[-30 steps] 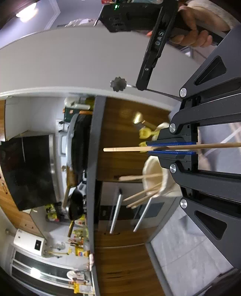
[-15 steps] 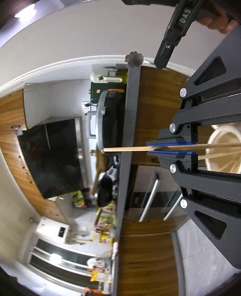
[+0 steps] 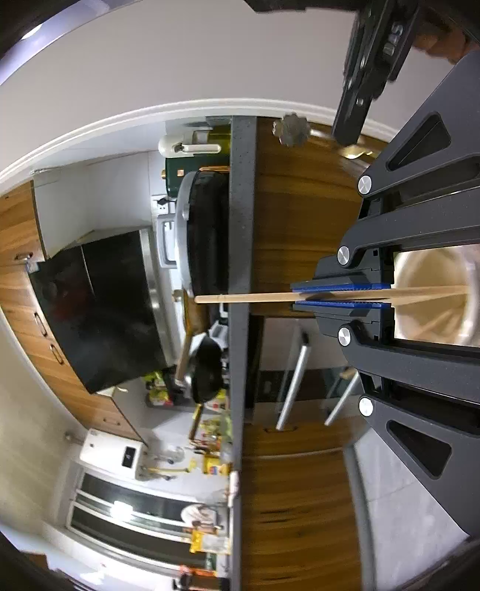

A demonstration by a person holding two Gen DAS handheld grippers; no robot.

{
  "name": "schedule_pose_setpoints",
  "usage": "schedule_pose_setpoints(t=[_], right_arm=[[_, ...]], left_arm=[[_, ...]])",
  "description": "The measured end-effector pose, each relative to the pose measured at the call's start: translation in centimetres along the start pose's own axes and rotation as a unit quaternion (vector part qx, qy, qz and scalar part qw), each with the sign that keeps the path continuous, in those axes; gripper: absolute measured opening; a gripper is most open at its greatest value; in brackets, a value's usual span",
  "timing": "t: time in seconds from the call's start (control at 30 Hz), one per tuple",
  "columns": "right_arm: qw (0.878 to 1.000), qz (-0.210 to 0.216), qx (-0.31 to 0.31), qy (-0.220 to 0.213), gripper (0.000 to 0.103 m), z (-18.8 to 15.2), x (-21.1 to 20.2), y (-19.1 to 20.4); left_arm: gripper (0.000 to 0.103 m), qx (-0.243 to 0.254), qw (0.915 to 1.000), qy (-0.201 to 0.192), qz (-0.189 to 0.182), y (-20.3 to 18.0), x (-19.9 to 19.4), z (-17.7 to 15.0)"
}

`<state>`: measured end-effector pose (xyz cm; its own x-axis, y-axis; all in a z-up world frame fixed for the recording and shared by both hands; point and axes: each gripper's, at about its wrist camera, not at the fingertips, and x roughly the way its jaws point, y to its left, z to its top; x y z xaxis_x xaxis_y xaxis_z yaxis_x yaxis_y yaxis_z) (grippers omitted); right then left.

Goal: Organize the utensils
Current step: 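Lift the chopstick and silver spoon and lower them into the holder cups, then open both tools and pull them back from the holder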

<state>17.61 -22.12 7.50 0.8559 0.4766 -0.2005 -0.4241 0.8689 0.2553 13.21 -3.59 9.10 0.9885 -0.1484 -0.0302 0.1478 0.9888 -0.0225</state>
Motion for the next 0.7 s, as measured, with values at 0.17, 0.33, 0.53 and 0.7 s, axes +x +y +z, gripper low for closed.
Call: schedule_pose_setpoints(t=[0.17,0.33,0.53,0.7], right_arm=[[1.0,0.001,0.006,0.023,0.001,-1.2,0.4,-0.3],[0.999,-0.005,0.0,0.04,0.001,-2.0,1.1,-0.1],[0.998,-0.014,0.0,0.054,0.001,-2.2,1.7,0.0],[0.998,-0.018,0.006,0.064,0.001,-2.3,2.1,-0.3]], left_arm=[[0.005,-0.006,0.9992,0.039,0.002,0.2,-1.5,-1.7],[0.005,-0.002,0.9978,0.066,-0.003,0.3,-2.4,-2.8],[0.005,0.014,0.9953,0.095,-0.012,-0.1,-2.1,-4.1],[0.005,0.01,0.9949,0.099,-0.017,-0.1,-2.0,-4.2]])
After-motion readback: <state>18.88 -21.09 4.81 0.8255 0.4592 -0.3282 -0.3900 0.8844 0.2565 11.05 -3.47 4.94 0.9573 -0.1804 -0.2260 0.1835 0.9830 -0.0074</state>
